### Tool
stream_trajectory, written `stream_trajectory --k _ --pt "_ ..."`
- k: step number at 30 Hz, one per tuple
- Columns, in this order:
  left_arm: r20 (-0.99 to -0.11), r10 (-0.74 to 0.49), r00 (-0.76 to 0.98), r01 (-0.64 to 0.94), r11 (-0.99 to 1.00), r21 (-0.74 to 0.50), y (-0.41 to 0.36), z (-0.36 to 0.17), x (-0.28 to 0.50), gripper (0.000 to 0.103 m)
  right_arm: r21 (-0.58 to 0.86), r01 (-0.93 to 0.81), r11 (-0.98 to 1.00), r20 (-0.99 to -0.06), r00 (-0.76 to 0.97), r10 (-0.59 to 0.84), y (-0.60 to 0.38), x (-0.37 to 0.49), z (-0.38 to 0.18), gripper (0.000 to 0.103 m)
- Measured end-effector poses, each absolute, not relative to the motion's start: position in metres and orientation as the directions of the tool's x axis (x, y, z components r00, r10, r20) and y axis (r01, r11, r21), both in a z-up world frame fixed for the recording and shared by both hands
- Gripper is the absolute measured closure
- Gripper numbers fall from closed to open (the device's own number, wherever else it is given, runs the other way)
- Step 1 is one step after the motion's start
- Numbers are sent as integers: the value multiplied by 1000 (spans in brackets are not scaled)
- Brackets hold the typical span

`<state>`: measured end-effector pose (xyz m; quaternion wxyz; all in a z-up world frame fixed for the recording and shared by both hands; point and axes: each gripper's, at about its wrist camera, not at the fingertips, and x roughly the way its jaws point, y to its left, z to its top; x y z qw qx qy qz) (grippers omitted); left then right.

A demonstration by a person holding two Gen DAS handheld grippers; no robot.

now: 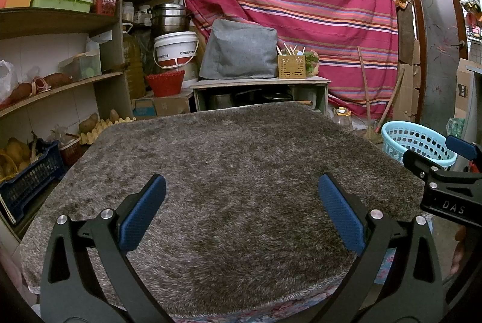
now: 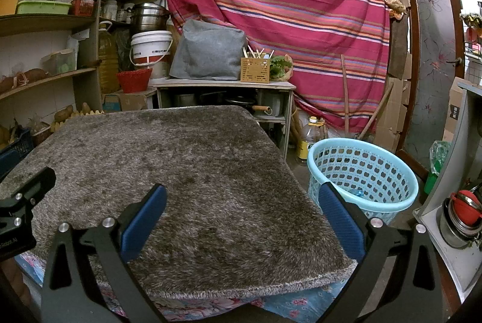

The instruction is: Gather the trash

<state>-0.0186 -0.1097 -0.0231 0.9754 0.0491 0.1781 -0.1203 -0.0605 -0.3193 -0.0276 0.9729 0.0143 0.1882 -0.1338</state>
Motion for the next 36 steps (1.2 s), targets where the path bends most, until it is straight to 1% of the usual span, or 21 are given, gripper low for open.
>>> stream_trajectory --k 36 --pt "-353 -215 911 249 967 54 -111 -22 -17 5 -24 268 963 -370 893 -257 -322 -61 -28 4"
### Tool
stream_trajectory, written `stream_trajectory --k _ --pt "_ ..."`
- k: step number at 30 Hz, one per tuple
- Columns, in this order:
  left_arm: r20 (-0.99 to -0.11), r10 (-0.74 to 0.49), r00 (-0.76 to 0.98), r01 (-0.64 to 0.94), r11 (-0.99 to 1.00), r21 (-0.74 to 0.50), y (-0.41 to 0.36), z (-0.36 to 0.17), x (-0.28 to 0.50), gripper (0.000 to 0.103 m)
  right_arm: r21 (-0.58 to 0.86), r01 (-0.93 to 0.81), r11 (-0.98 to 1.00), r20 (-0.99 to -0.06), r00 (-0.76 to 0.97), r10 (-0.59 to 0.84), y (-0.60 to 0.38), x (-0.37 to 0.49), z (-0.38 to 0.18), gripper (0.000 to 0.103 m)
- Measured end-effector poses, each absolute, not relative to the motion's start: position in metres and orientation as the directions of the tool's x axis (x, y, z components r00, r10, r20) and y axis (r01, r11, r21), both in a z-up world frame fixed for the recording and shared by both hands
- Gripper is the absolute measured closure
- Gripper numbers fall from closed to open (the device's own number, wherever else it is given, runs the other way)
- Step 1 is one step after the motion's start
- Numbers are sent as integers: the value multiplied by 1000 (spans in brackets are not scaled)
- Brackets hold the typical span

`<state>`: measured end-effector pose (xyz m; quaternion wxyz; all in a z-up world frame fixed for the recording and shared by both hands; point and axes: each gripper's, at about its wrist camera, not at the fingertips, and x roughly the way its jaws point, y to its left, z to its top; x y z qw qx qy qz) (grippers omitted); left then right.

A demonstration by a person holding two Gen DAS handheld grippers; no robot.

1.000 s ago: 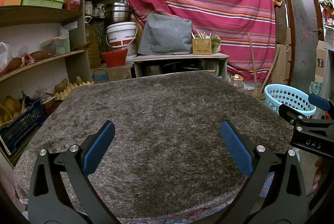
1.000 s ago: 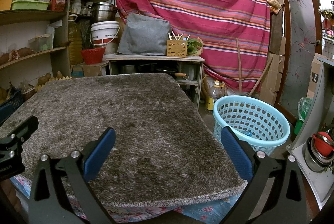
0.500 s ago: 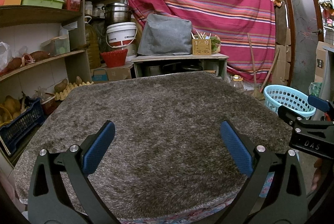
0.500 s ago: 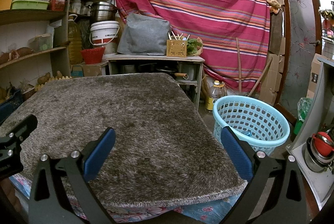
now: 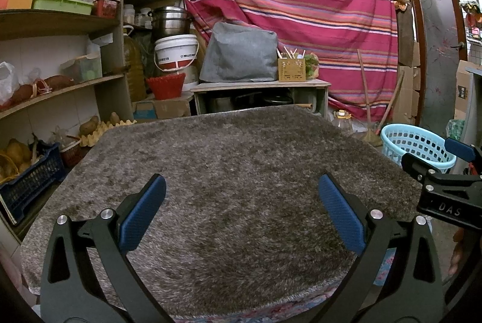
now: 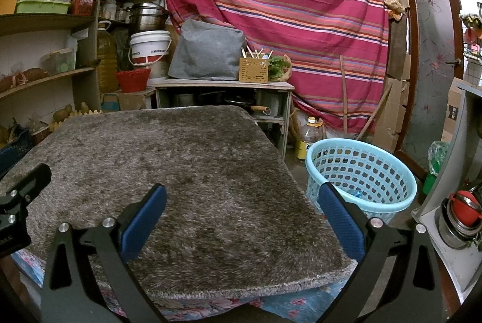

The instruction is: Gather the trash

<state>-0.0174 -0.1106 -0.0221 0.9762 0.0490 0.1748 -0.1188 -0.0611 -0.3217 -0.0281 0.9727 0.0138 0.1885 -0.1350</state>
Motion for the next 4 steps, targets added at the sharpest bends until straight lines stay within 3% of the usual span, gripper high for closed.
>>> stream_trajectory --k 4 --pt "-358 -218 908 251 967 47 -111 -21 -16 5 -24 267 963 -370 893 -257 -323 -61 -28 4"
